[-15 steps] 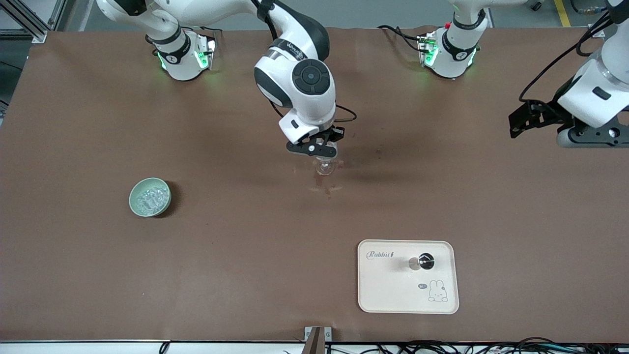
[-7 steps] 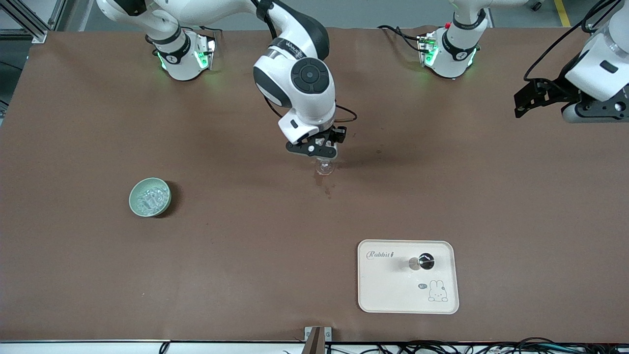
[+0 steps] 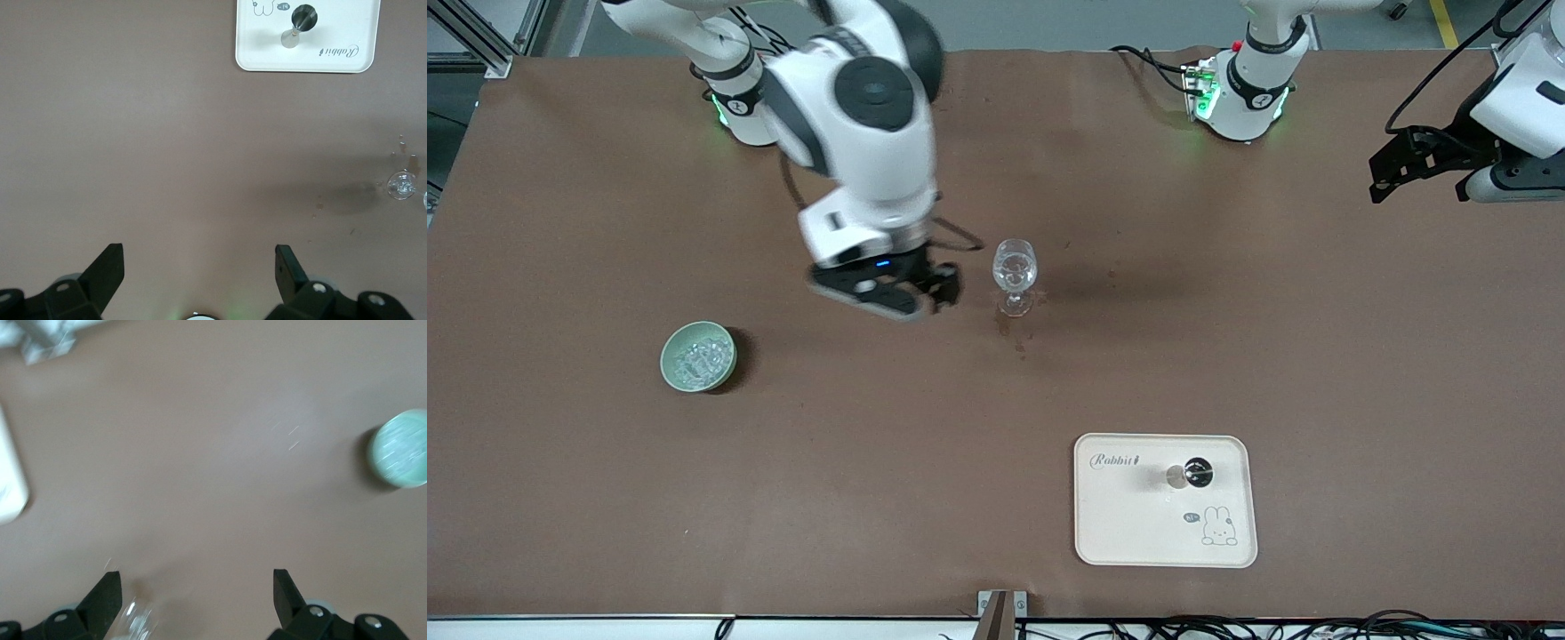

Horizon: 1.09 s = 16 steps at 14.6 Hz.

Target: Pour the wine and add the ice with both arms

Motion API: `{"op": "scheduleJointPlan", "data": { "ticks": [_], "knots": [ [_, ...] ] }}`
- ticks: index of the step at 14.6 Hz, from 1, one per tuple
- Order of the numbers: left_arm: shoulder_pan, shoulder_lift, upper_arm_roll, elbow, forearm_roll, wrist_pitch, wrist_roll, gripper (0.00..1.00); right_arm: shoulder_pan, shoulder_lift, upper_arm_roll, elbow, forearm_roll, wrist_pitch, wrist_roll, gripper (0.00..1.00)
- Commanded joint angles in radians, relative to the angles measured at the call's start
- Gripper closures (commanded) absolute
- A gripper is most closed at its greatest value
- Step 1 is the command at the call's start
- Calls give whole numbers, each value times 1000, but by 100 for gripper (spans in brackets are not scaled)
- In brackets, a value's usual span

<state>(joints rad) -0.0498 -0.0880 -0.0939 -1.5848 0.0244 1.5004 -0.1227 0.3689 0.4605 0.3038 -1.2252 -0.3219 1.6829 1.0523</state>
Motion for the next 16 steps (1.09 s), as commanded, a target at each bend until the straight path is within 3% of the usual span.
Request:
{"op": "scheduleJointPlan", "data": {
  "ticks": [1, 6, 8, 16],
  "knots": [
    [2, -9, 5, 11, -15, 9, -3, 0, -146, -35, 21, -40, -46, 6, -61, 0],
    [1, 7, 5, 23, -14, 9, 17, 0, -373, -161, 24, -135, -23, -3, -346, 0],
    [2, 8, 5, 29, -14, 9, 21, 0, -403, -207, 9, -154, 36, -40, -414, 0],
    [4, 11, 7, 29, -15, 9, 21, 0, -427, -397, -271, -160, 300, -250, -849, 0]
  ]
}}
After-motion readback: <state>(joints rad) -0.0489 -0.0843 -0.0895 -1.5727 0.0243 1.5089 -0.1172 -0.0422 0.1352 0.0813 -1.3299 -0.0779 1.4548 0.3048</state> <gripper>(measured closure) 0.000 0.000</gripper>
